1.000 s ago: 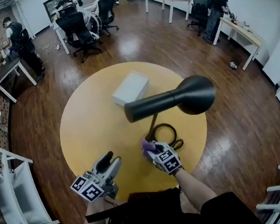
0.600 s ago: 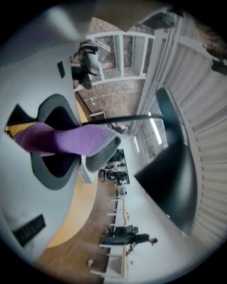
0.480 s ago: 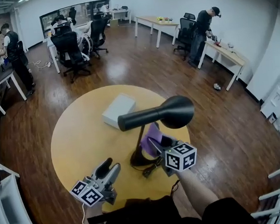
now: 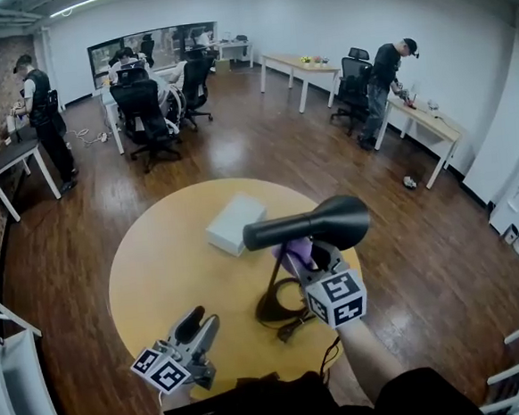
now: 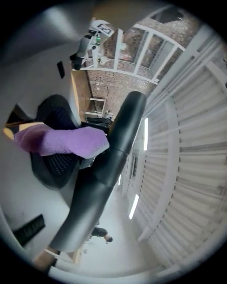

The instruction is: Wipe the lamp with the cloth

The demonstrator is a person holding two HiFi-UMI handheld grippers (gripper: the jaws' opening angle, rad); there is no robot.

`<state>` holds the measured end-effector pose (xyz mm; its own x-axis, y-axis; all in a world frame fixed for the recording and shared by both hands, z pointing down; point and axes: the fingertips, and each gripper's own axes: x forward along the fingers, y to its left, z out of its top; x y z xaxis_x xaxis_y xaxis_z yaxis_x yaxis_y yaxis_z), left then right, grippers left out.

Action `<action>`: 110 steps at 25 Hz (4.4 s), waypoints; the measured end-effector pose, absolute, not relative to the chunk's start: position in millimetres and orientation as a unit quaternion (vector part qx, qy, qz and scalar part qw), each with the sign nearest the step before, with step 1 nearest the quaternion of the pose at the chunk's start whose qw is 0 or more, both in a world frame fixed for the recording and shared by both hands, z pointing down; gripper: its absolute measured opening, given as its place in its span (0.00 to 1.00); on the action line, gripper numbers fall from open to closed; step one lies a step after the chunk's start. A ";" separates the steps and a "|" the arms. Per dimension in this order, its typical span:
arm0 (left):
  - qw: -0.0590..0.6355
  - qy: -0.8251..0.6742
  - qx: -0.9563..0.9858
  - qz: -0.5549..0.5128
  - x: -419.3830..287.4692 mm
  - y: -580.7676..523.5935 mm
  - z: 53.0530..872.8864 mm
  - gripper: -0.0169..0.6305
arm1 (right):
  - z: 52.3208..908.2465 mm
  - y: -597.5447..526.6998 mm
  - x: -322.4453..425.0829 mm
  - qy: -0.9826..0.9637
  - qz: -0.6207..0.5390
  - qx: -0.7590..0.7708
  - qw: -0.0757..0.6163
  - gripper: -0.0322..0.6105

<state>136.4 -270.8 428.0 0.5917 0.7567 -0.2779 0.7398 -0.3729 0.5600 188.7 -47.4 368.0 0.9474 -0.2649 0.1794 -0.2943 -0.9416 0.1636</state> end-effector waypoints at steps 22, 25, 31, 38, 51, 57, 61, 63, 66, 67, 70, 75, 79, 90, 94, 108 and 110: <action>0.334 0.501 0.797 0.043 120.4 -255.1 439.2 0.35 | 408.0 -147.7 124.8 -0.302 0.116 0.942 0.089 0.23; 0.332 0.506 0.795 0.045 115.7 -261.0 440.3 0.35 | 355.8 -183.8 122.3 -0.345 0.061 0.936 -0.003 0.23; 0.329 0.511 0.793 0.037 113.5 -272.7 432.4 0.35 | 281.8 -215.4 128.0 -0.377 -0.019 0.910 -0.172 0.23; 0.332 0.505 0.796 0.027 115.3 -291.0 426.6 0.35 | 261.0 -173.3 155.7 -0.357 -0.074 0.774 -0.518 0.22; 0.344 0.476 0.809 0.013 109.0 -300.5 429.1 0.35 | 310.9 -180.2 186.5 -0.355 -0.012 0.739 -0.573 0.22; 0.345 0.469 0.813 0.017 107.0 -301.7 432.3 0.35 | 339.7 -182.5 197.9 -0.328 0.052 0.721 -0.608 0.22; 0.340 0.470 0.814 0.020 107.5 -304.6 431.6 0.35 | 323.4 -197.8 183.6 -0.366 0.055 0.715 -0.593 0.22; 0.338 0.471 0.815 0.021 108.1 -306.5 432.5 0.35 | 300.2 -208.9 170.8 -0.403 0.036 0.713 -0.572 0.22; 0.335 0.476 0.813 0.019 109.0 -305.1 431.1 0.35 | 266.2 -197.5 163.4 -0.420 -0.031 0.696 -0.582 0.22; 0.334 0.479 0.812 0.019 108.8 -304.2 429.8 0.35 | 261.8 -188.2 165.4 -0.413 -0.049 0.684 -0.599 0.22; 0.332 0.488 0.807 0.015 107.7 -302.4 422.1 0.35 | 266.2 -176.2 172.7 -0.394 -0.064 0.658 -0.639 0.22; 0.333 0.493 0.804 0.007 103.2 -299.1 413.6 0.35 | 288.5 -171.7 178.5 -0.375 -0.056 0.662 -0.647 0.22; 0.338 0.491 0.803 0.004 101.3 -302.3 415.2 0.35 | 307.6 -178.9 182.6 -0.373 -0.016 0.669 -0.643 0.22; 0.332 0.492 0.805 0.006 101.5 -293.2 414.7 0.35 | 354.2 -100.1 148.2 -0.352 -0.014 0.697 -0.625 0.22; 0.327 0.502 0.800 0.002 105.3 -260.3 407.7 0.35 | 362.3 -50.2 123.6 -0.355 -0.005 0.728 -0.587 0.22; 0.184 0.449 0.874 -0.035 145.2 -121.4 376.0 0.35 | 461.7 121.5 146.3 -0.215 0.214 0.951 -0.056 0.22; 0.177 0.424 0.888 -0.037 153.2 -112.1 377.4 0.35 | 445.4 121.6 158.4 -0.228 0.190 0.955 0.020 0.22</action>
<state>153.2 -112.1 377.4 0.6381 0.7393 -0.2149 0.7652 -0.5781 0.2833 158.4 121.6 445.4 0.8232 -0.4285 0.3724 -0.4436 -0.8949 -0.0490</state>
